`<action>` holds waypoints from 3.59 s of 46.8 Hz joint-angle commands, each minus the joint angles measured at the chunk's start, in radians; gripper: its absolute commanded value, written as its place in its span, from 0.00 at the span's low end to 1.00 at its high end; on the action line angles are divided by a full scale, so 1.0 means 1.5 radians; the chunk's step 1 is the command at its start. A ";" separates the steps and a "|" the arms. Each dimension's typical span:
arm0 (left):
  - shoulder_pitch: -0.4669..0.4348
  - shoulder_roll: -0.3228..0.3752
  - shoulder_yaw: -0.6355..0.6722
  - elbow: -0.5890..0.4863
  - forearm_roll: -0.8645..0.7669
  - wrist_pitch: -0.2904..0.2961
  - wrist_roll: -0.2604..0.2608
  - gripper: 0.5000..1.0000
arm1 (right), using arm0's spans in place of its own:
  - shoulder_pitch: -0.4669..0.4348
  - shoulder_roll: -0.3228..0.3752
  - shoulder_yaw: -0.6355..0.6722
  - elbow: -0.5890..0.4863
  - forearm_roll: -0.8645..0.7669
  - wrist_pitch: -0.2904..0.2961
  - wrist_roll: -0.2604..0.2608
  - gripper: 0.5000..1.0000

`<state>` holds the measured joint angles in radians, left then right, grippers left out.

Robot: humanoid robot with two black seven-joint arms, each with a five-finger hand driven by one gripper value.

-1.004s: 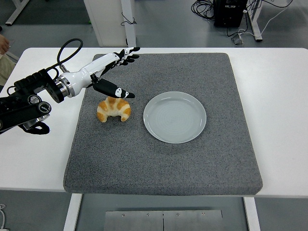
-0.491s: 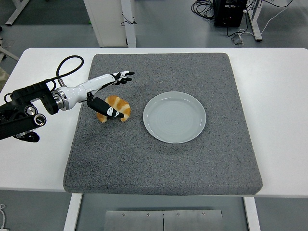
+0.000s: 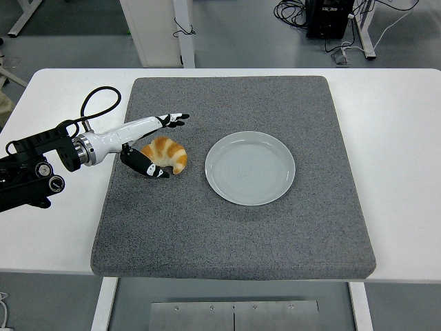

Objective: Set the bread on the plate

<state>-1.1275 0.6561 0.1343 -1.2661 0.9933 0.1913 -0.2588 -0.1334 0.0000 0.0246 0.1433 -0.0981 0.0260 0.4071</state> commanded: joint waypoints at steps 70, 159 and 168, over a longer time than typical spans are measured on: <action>0.017 -0.089 0.011 0.151 0.013 0.044 -0.010 0.00 | 0.000 0.000 0.000 0.000 0.000 0.000 0.001 1.00; -0.282 -0.100 0.000 0.280 -0.069 -0.113 -0.073 0.00 | 0.000 0.000 0.000 0.001 0.000 0.000 0.000 1.00; -0.306 -0.135 -0.003 0.279 -0.068 -0.115 -0.091 0.00 | 0.000 0.000 0.000 0.001 0.000 0.000 0.000 1.00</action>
<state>-1.5749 0.4709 0.1279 -0.8468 0.8899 0.0200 -0.3833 -0.1334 0.0000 0.0245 0.1439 -0.0982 0.0260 0.4073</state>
